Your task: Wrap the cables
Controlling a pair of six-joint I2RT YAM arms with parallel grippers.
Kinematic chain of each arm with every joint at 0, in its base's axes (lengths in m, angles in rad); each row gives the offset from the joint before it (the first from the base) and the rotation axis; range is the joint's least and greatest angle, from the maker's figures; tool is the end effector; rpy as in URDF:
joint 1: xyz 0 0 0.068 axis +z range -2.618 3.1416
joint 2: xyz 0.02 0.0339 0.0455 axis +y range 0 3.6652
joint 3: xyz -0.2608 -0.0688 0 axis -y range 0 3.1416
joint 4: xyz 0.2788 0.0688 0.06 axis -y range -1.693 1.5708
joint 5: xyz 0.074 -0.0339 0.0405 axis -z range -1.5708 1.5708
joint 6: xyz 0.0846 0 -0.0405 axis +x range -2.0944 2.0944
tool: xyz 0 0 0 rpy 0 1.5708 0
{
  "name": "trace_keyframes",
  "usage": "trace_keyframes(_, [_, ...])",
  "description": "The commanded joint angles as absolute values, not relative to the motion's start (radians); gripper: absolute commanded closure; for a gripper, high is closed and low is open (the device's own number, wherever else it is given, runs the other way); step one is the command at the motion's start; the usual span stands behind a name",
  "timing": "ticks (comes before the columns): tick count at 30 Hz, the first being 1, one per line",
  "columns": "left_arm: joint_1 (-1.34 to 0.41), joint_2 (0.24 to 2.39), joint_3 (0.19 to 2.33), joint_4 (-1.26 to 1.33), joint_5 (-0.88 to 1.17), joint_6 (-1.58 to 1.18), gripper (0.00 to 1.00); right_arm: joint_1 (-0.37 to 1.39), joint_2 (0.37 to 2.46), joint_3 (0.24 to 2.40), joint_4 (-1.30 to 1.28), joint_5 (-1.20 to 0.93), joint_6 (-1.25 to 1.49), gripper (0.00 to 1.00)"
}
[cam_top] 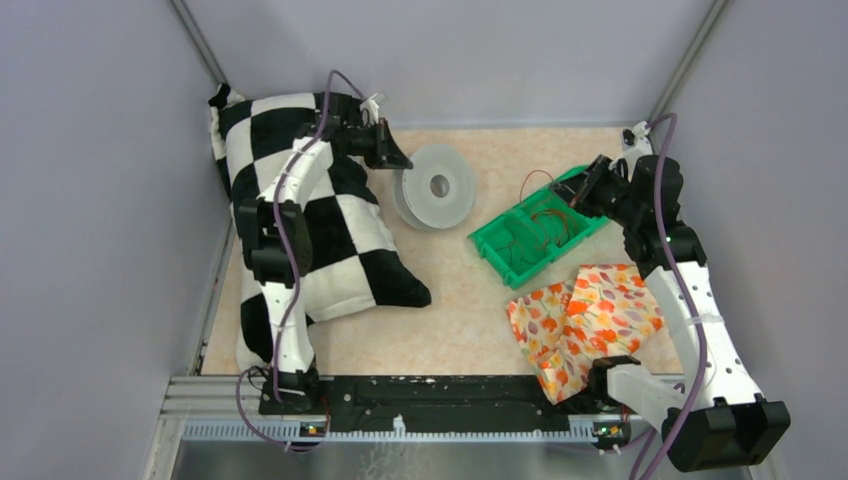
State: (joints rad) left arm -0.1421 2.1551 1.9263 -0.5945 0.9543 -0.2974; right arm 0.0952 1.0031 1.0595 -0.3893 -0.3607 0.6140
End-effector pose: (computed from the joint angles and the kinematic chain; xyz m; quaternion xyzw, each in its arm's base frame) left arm 0.5174 -0.1438 0.2361 0.1030 0.8375 -0.4880 0.2233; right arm 0.2953 0.0582 0.3590 0.1049 0.8012 0.3352 0.4845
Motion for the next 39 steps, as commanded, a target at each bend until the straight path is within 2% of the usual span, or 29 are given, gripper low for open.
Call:
trace_keyframes(1, [-0.172,1.939,1.978,-0.521,0.724,-0.168,1.00,0.095,0.985,1.054,-0.348,-0.365,0.627,1.00])
trace_keyframes(9, [-0.386,1.758,1.860,-0.490,0.291,0.087,1.00,0.095,0.997,1.048,-0.337,-0.377,0.635,1.00])
trace_keyframes(16, [-0.462,1.692,1.680,-0.396,0.202,0.079,1.00,0.094,0.994,1.042,-0.343,-0.381,0.637,1.00])
trace_keyframes(21, [-0.489,1.571,1.438,-0.189,0.296,0.136,1.00,0.096,0.992,1.041,-0.342,-0.387,0.640,1.00])
trace_keyframes(26, [-0.488,1.462,1.278,-0.107,0.358,0.299,1.00,0.094,0.996,1.039,-0.341,-0.393,0.638,1.00])
trace_keyframes(36, [-0.484,1.490,1.350,-0.285,0.414,0.350,1.00,0.095,0.986,1.029,-0.335,-0.399,0.643,1.00])
trace_keyframes(37, [-0.484,1.496,1.362,-0.293,0.409,0.338,0.97,0.095,0.983,1.030,-0.339,-0.396,0.641,1.00])
trace_keyframes(39, [-0.484,1.502,1.381,-0.309,0.408,0.330,0.85,0.095,0.977,1.030,-0.346,-0.392,0.638,1.00])
